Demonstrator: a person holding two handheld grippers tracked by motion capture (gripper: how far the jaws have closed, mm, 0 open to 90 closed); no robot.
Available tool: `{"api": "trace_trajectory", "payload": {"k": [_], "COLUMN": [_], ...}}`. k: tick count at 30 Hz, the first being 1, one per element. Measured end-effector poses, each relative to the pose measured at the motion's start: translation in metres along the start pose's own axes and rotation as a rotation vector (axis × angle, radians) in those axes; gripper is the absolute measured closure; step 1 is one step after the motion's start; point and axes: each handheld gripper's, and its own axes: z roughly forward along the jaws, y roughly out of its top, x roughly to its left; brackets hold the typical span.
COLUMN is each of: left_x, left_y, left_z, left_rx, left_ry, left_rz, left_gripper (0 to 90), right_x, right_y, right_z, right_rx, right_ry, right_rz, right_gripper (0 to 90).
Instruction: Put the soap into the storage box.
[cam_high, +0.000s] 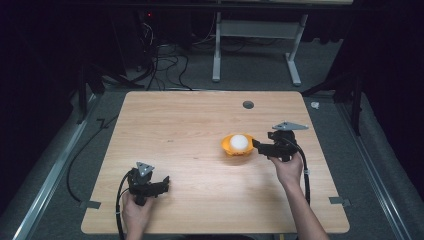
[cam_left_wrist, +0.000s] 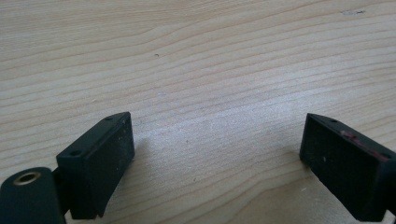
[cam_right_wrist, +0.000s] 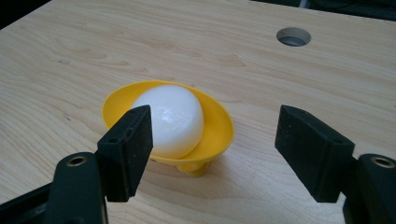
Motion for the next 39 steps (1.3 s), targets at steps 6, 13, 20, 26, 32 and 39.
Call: {"api": "trace_trajectory", "payload": {"k": [6, 13, 20, 26, 32, 39], "left_x": [0.000, 0.000, 0.000, 0.000, 0.000, 0.000], "left_y": [0.000, 0.000, 0.000, 0.000, 0.000, 0.000], "left_z": [0.000, 0.000, 0.000, 0.000, 0.000, 0.000], "left_rx": [0.000, 0.000, 0.000, 0.000, 0.000, 0.000], "left_ry": [0.000, 0.000, 0.000, 0.000, 0.000, 0.000], "left_rz": [0.000, 0.000, 0.000, 0.000, 0.000, 0.000], "left_gripper": [10.4, 10.4, 10.4, 10.4, 10.4, 10.4], "right_x": [-0.004, -0.009, -0.012, -0.016, -0.017, -0.019], "right_y": [-0.005, -0.010, -0.017, -0.022, -0.027, -0.033], "right_z": [-0.006, -0.014, -0.020, -0.024, -0.028, -0.033], "right_rx": [-0.010, -0.020, -0.027, -0.033, -0.036, -0.041], "right_ry": [-0.008, -0.019, -0.026, -0.029, -0.037, -0.044], "right_rz": [0.015, 0.024, 0.039, 0.045, 0.061, 0.068], "right_gripper": [28.4, 28.4, 28.5, 28.5, 28.6, 28.6]}}
